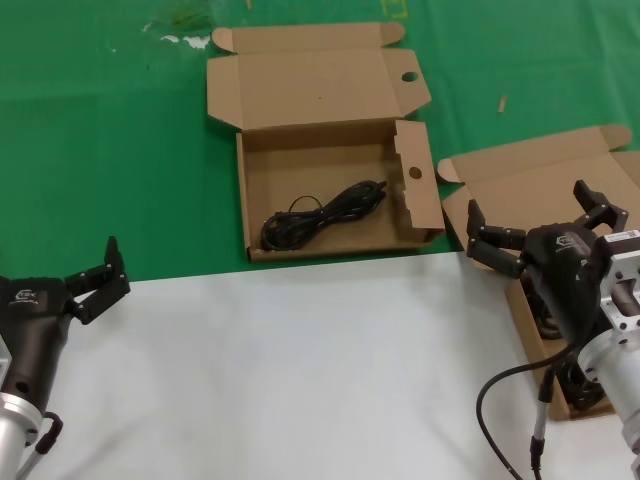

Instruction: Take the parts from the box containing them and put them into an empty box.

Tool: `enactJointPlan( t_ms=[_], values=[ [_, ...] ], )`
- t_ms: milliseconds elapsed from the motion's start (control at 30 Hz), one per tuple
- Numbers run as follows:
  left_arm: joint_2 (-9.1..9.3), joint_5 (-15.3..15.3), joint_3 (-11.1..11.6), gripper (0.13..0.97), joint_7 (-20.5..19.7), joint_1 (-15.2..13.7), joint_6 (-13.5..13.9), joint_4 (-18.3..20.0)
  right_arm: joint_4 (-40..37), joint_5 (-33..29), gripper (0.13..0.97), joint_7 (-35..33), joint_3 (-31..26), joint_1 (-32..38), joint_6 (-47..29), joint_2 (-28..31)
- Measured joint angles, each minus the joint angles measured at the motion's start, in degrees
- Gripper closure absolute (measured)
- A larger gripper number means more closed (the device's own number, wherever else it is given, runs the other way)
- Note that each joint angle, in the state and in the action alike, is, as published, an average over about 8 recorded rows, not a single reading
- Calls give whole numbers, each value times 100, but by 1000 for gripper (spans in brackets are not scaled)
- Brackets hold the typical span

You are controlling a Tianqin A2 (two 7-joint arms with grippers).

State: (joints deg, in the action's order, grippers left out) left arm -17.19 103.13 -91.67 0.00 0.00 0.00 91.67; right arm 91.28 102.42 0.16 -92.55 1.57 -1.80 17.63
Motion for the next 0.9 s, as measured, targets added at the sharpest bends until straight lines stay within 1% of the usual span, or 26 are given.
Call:
enactJointPlan(
  t_ms=[900],
  values=[
    [0, 0, 0, 132, 0, 0, 0, 0, 0, 0, 129, 0, 0, 0, 0, 0]
  ],
)
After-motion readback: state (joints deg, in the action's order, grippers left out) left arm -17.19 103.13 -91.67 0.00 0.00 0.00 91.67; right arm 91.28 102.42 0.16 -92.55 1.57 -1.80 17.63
